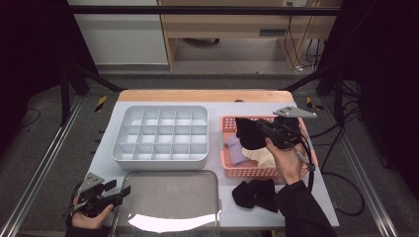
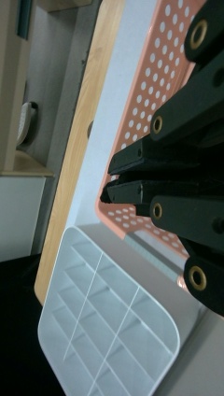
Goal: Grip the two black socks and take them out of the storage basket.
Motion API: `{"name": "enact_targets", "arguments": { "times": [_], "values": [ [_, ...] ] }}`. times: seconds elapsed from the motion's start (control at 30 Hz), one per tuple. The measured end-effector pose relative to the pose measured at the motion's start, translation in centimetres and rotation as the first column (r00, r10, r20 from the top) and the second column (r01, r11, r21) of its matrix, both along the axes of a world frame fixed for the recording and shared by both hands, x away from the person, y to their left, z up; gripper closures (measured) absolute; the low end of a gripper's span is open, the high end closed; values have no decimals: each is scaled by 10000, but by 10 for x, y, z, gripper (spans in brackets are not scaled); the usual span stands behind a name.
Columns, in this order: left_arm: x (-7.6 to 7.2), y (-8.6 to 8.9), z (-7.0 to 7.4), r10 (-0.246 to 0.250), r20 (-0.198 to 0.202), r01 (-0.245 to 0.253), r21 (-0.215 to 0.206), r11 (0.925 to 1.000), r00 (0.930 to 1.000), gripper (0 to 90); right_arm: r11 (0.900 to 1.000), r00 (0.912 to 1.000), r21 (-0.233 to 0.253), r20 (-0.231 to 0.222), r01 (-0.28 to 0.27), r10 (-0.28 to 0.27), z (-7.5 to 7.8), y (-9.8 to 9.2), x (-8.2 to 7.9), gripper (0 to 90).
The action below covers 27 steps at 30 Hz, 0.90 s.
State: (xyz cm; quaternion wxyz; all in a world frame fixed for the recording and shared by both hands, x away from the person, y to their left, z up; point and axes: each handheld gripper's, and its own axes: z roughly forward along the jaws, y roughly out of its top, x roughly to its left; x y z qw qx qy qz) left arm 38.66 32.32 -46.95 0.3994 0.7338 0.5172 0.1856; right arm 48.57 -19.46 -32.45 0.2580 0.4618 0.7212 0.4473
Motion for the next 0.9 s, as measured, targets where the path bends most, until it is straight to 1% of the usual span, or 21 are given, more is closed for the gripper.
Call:
{"name": "enact_targets", "arguments": {
  "times": [0.17,0.27,0.4,0.67,0.83,0.9],
  "values": [
    [0,0,0,4,1,-4,-1,10000,10000,343,9994,9989,145,345,-317,312,9,3,-16,845],
    [0,0,0,2,-4,-2,9,10000,10000,343,9983,9971,248,572,-525,510,14,5,-28,845],
    [0,0,0,21,16,-21,-19,10000,10000,343,9966,9946,299,723,-769,745,17,5,-40,845],
    [0,0,0,7,-18,-7,-9,10000,10000,343,9909,9875,302,920,-1311,1278,19,4,-69,845],
    [0,-1,0,-2,-17,2,0,10000,10000,343,9854,9822,302,909,-1676,1643,16,5,-84,845],
    [0,-1,0,3,-18,-3,-5,10000,10000,343,9840,9807,232,898,-1765,1738,15,5,-88,844]
  ]
}}
